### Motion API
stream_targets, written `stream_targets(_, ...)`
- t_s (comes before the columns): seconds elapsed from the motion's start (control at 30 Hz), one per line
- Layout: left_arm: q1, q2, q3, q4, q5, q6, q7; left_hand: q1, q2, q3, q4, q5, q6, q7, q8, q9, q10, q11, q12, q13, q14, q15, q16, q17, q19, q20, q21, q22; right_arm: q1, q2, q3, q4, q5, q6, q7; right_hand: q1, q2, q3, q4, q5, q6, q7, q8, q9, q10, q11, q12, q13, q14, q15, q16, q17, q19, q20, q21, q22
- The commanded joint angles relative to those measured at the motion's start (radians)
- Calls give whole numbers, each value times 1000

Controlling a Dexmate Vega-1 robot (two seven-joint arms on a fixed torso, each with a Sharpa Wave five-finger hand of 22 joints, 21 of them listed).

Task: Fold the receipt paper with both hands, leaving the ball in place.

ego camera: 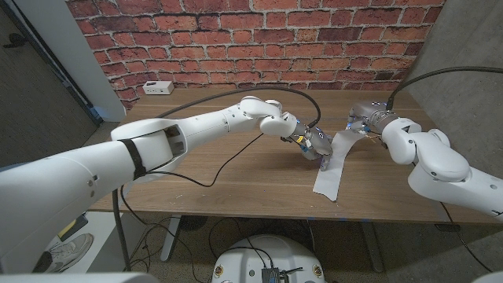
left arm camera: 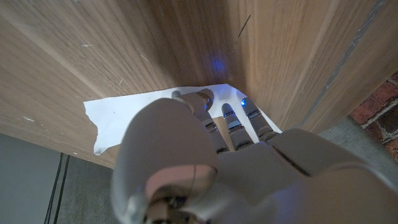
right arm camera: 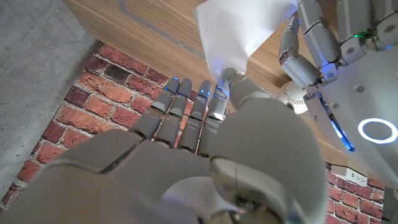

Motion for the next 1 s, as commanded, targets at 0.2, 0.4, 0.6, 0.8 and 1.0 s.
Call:
stream_targets(0.2, 9, 5, -6, -8, -27, 13, -29, 5, -6, -8, 4, 2, -37, 20, -3, -1, -12, 5, -3, 3, 5, -112, 2, 3, -4, 0, 8, -2, -215, -141, 258, -110, 332, -27, -85, 11, 7, 20, -2, -12, -7, 17, 50, 72, 14, 21, 0, 6, 13, -99, -10, 2, 1, 5, -5, 0)
stream_targets(0.4, 26, 36, -37, -62, -38, 61, -46, -4, -6, -18, 11, 3, -54, 13, -5, -1, -28, 34, -6, 3, 3, -102, 2, 5, -3, 0, 11, -3, -190, -181, 221, -123, 375, -50, -101, 11, 7, 25, -1, -17, -9, 21, 56, 75, 18, 23, 1, 8, 18, -94, -12, 3, 2, 8, -5, 0)
stream_targets(0.6, 60, 84, -90, -136, -68, 131, -69, -73, -23, -71, 58, -3, -86, -15, -5, -2, -54, 57, -7, 4, 14, -78, 10, 8, 14, 2, 16, -8, -170, -218, 178, -153, 391, -85, -143, 12, 7, 32, -3, -23, -7, 28, 65, 78, 34, 28, 7, 10, 33, -94, -13, 4, 6, 11, -4, 0)
stream_targets(0.8, 93, 120, -158, -180, -173, 161, -130, -138, -46, -118, 79, -1, -127, -28, -11, -3, -75, 68, -8, 5, 24, -67, 9, 0, 22, 6, 10, -12, -153, -249, 145, -177, 402, -120, -187, 13, 6, 37, -4, -28, -6, 30, 72, 80, 39, 24, 9, 12, 38, -94, -17, 4, 8, 11, -4, 0)
stream_targets(1.0, 113, 136, -227, -173, -342, 134, -194, -176, -49, -131, 88, 5, -173, -39, -14, -4, -104, 78, -13, 5, 32, -48, 5, -6, 16, 19, 1, -13, -114, -263, 88, -194, 385, -153, -213, 13, 5, 41, -4, -32, -5, 32, 77, 82, 41, 24, 9, 14, 40, -95, -20, 4, 9, 10, -4, 0)
